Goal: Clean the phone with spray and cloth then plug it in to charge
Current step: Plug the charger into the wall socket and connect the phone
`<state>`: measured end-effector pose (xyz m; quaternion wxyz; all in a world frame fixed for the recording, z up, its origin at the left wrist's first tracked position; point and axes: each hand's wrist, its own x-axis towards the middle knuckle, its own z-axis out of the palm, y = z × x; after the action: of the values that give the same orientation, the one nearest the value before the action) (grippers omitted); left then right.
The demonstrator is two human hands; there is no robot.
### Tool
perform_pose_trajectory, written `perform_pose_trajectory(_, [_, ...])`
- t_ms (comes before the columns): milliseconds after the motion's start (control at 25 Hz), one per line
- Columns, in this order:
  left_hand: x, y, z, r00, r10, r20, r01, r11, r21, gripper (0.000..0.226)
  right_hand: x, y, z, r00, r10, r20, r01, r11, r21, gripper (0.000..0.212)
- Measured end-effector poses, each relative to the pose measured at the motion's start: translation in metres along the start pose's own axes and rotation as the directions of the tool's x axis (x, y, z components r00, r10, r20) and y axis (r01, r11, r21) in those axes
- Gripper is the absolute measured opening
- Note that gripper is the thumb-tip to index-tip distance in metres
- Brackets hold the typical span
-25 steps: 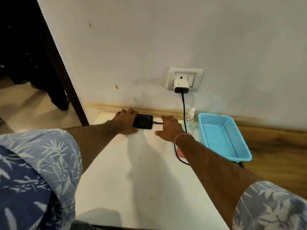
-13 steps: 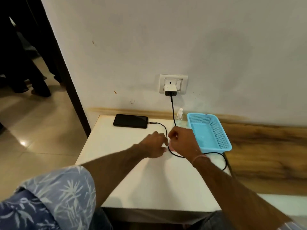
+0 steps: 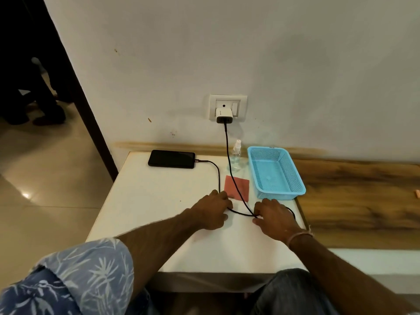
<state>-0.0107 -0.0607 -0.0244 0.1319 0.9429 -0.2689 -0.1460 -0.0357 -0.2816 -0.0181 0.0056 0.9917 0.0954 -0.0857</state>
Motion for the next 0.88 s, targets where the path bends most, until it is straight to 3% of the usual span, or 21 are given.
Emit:
perform_pose_trajectory(160, [-0.024,0.001,0.004,0.977,-0.199,-0.079,0.175,0.955,-0.24,0.041,0.001,-0.044,-0.004,0.985,0.078,0.154,-0.101,0.984,0.145,0.026])
perform_pose_trajectory(240, [-0.037,-0.001,0.005,0.967,-0.253,0.015,0.242,0.904,-0.353,0.048,0.005,-0.074,-0.002,0.966,0.118,0.229,-0.191,0.924,0.332,0.026])
perform_pose_trajectory(320, [-0.051,-0.006,0.003,0.969,-0.222,0.109,0.246,0.9,-0.359,0.071,0.011,-0.103,0.002,0.945,0.147,0.292,-0.287,0.802,0.524,0.025])
perform_pose_trajectory(440, [-0.069,-0.019,-0.001,0.946,-0.286,0.153,0.313,0.929,-0.195,0.097,0.027,-0.141,0.005,0.895,0.227,0.384,-0.446,0.505,0.739,0.017])
perform_pose_trajectory(520, [-0.077,-0.032,0.0,0.932,-0.355,0.078,0.363,0.92,-0.148,0.089,0.039,-0.162,0.003,0.863,0.242,0.443,-0.502,0.325,0.802,0.008])
perform_pose_trajectory(600, [-0.08,-0.046,0.001,0.928,-0.37,-0.044,0.362,0.923,-0.134,0.062,0.05,-0.178,0.0,0.865,0.217,0.452,-0.498,0.265,0.826,0.004])
perform_pose_trajectory(680, [-0.079,-0.064,-0.003,0.918,-0.383,-0.108,0.366,0.919,-0.146,0.052,0.062,-0.183,-0.004,0.878,0.207,0.431,-0.477,0.315,0.821,0.01])
perform_pose_trajectory(760, [-0.075,-0.084,-0.009,0.908,-0.401,-0.119,0.38,0.91,-0.166,0.057,0.074,-0.18,-0.008,0.909,0.223,0.353,-0.417,0.443,0.794,0.023])
perform_pose_trajectory(880, [-0.062,-0.11,-0.016,0.908,-0.394,-0.14,0.375,0.916,-0.144,0.058,0.086,-0.176,-0.012,0.98,0.198,-0.031,-0.129,0.739,0.661,0.027])
